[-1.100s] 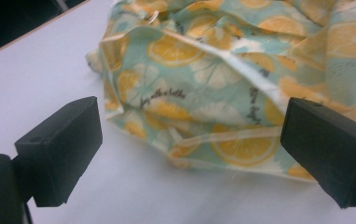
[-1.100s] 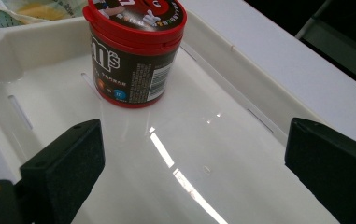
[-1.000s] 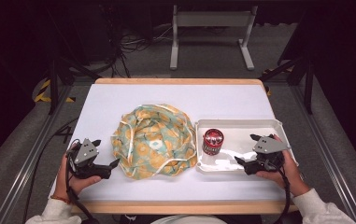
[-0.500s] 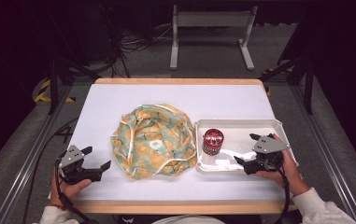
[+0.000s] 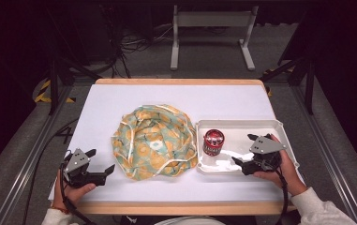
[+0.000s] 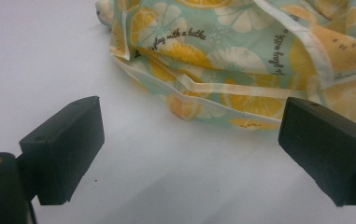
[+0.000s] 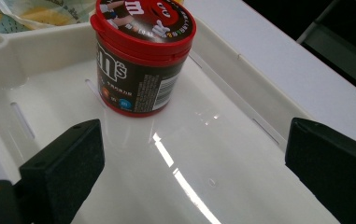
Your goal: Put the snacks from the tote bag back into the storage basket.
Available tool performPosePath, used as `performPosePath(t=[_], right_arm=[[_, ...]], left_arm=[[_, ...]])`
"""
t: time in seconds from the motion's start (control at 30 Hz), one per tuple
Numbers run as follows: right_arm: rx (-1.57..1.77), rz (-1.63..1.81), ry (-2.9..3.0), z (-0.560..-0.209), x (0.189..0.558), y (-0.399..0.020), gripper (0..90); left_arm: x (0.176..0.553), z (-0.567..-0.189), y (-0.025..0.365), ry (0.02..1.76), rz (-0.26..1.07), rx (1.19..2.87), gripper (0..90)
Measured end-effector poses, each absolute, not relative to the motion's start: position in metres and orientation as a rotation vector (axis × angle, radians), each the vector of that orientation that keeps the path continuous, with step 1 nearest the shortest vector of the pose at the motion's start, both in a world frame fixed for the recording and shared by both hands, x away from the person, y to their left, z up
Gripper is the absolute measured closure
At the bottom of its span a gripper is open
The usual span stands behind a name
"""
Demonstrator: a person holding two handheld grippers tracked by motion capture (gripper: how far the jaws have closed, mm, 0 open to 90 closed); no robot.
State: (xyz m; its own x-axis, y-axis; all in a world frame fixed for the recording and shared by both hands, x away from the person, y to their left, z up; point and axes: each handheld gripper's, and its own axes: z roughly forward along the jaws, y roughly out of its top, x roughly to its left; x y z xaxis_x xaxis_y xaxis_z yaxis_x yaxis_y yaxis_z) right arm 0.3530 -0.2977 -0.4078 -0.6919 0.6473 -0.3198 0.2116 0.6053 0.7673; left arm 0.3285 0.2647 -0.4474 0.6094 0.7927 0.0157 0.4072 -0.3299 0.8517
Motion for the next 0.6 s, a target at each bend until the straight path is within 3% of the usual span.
performPosePath(t=[0.6], right_arm=[[0.652, 0.967, 2.248, -0.4099, 0.3471, -0.2998, 5.6]], left_arm=[[0.3343, -0.4452, 0.2595, 0.926, 0.586, 1.987, 7.7]])
